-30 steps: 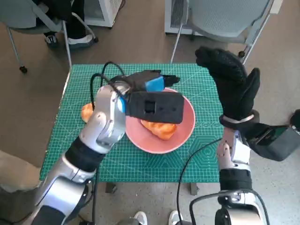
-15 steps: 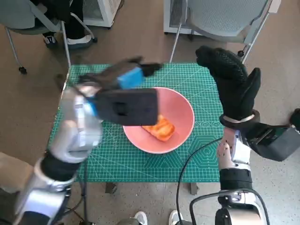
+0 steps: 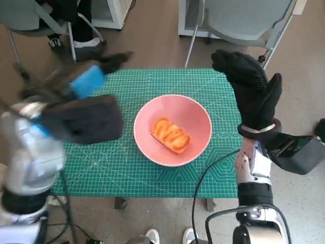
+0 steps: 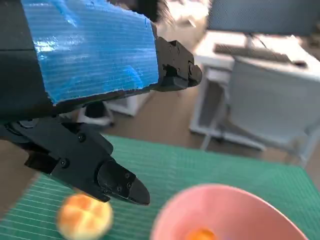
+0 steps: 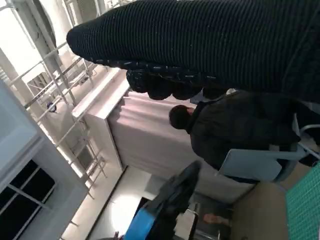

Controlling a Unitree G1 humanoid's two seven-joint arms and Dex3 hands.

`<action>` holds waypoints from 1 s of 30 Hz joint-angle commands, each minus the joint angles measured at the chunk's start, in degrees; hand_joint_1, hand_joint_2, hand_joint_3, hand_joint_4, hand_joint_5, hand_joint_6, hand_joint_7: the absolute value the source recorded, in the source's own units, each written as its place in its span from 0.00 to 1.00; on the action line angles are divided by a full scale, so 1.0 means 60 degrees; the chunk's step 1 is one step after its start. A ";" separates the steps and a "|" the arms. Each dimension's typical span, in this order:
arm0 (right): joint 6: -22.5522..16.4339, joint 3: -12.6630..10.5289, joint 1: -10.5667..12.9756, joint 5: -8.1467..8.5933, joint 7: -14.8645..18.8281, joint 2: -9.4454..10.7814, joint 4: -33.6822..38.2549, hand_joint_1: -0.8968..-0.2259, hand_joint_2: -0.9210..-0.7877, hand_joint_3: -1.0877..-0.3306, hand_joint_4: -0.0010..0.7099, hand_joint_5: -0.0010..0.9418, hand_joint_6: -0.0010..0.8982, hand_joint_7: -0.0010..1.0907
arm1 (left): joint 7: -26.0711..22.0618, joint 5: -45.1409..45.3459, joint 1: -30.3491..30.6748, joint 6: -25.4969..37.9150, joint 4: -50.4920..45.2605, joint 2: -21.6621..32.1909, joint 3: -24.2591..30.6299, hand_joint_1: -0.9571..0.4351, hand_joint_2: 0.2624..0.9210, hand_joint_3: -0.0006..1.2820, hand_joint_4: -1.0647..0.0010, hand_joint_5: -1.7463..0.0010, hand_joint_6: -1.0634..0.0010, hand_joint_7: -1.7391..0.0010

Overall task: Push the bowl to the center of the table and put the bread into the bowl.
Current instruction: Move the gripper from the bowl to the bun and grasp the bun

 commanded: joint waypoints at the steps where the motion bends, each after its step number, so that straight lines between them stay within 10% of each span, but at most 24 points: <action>1: 0.0036 0.0033 0.0023 0.0051 0.0067 0.0088 0.0221 0.30 0.00 0.28 0.17 0.00 0.05 0.36 | 0.0190 -0.0085 0.0531 0.0025 -0.0562 0.0291 0.0448 0.50 0.75 0.02 1.00 1.00 0.80 1.00; 17: 0.0035 -0.0008 -0.0166 0.0147 0.0271 0.0115 0.0481 0.32 0.00 0.27 0.16 0.00 0.04 0.36 | 0.0744 0.0459 0.0935 0.0007 -0.0064 0.0232 -0.0177 0.52 0.69 0.00 1.00 1.00 0.87 1.00; 30: 0.0019 -0.0013 -0.0160 0.0262 0.0470 0.0128 0.0561 0.32 0.00 0.26 0.16 0.00 0.04 0.36 | 0.1125 0.0743 -0.0463 -0.0754 0.4380 0.0020 -0.1609 0.45 0.62 0.00 1.00 1.00 0.95 1.00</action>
